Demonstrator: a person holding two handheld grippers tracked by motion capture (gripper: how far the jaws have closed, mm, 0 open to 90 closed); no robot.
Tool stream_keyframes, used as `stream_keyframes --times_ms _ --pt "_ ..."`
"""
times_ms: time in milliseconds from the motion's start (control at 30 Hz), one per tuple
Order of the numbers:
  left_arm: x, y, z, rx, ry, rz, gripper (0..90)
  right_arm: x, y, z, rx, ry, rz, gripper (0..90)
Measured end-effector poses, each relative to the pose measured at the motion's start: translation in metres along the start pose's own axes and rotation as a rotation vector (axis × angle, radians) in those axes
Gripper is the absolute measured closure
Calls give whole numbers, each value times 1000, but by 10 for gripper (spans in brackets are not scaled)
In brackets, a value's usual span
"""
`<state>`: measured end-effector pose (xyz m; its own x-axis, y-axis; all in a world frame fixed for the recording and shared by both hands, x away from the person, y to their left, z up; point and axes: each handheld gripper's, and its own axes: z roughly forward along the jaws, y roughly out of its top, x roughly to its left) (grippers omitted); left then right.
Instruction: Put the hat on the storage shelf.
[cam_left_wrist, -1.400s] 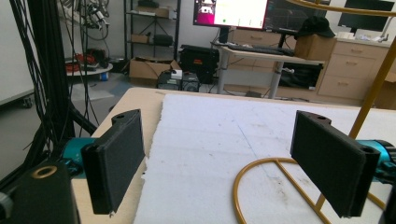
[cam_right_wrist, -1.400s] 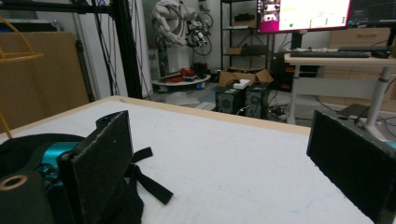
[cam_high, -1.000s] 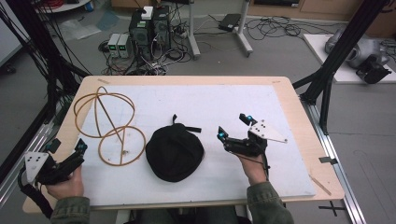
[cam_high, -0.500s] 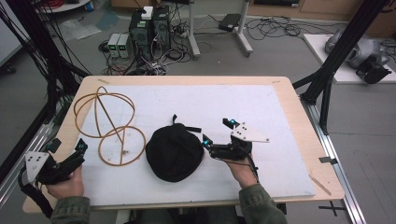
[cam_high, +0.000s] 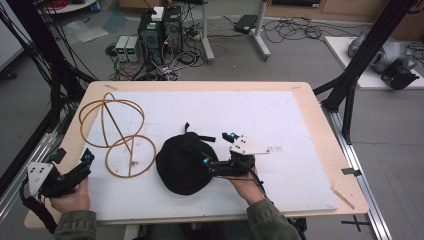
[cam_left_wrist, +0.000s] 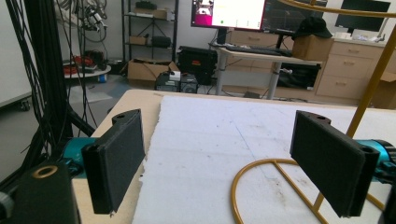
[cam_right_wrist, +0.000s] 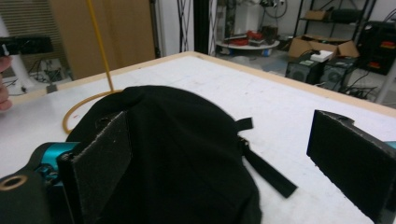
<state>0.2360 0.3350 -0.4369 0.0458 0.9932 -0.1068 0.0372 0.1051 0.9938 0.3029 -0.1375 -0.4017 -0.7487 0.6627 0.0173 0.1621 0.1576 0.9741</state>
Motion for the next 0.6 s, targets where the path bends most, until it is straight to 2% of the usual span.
stream_keyframes --times_ms 333,533,567,600 --pt "0 0 0 0 1 2 179 17 -8 20 68 64 -22 60" --pt "0 0 0 -1 2 1 179 25 -13 30 120 66 -53 64" --pt "1 0 0 0 3 2 179 25 -13 30 126 69 -57 120" --pt "1 0 0 0 3 2 179 25 -13 30 126 69 -57 120"
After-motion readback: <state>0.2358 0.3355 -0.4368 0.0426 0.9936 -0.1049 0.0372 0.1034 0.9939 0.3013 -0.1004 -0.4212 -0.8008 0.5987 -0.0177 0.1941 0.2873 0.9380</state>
